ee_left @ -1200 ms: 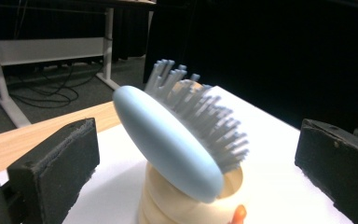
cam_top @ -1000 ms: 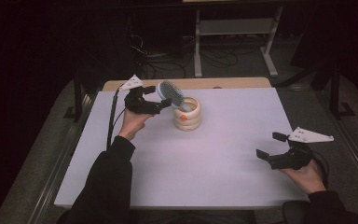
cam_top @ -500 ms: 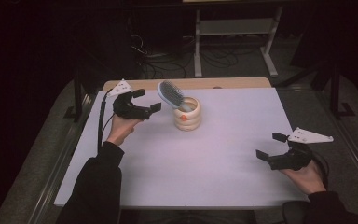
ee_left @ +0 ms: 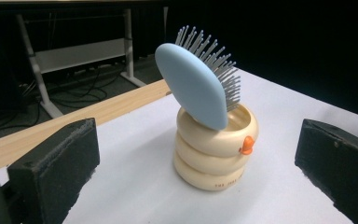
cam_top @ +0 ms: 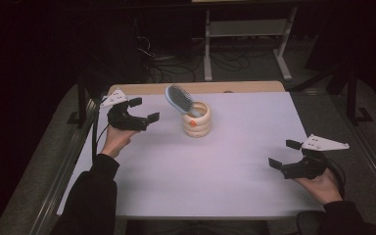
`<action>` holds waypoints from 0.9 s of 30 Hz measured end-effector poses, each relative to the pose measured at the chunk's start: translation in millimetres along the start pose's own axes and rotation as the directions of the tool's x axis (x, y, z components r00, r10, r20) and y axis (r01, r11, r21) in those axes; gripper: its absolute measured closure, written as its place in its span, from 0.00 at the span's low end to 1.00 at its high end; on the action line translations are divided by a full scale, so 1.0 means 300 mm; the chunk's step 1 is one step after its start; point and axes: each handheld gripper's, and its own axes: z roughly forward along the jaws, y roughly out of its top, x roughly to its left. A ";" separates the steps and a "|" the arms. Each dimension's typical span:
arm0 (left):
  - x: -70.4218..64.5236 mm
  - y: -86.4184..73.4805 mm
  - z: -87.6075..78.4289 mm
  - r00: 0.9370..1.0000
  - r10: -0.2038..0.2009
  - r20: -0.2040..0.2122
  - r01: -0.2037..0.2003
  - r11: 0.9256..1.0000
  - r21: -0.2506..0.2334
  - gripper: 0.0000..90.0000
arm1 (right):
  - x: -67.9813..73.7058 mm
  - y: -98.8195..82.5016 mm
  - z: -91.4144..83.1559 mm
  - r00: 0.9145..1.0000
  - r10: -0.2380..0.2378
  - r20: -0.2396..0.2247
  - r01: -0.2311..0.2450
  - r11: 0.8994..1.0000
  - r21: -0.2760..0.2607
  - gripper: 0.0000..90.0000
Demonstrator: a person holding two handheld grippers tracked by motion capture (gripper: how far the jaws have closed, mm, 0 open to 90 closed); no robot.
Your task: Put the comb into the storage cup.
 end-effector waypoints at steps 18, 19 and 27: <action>0.029 -0.078 -0.080 0.999 -0.039 -0.022 0.038 0.999 -0.018 0.00 | 0.001 -0.003 0.003 1.000 -0.001 0.001 0.001 1.000 0.006 0.00; 0.030 -0.083 -0.086 0.999 -0.041 -0.024 0.040 0.999 -0.020 0.00 | 0.001 -0.003 0.003 1.000 -0.002 0.001 0.002 1.000 0.007 0.00; 0.040 -0.120 -0.132 0.998 -0.057 -0.036 0.056 0.998 -0.031 0.00 | 0.003 -0.003 0.003 1.000 -0.004 0.001 0.004 1.000 0.009 0.00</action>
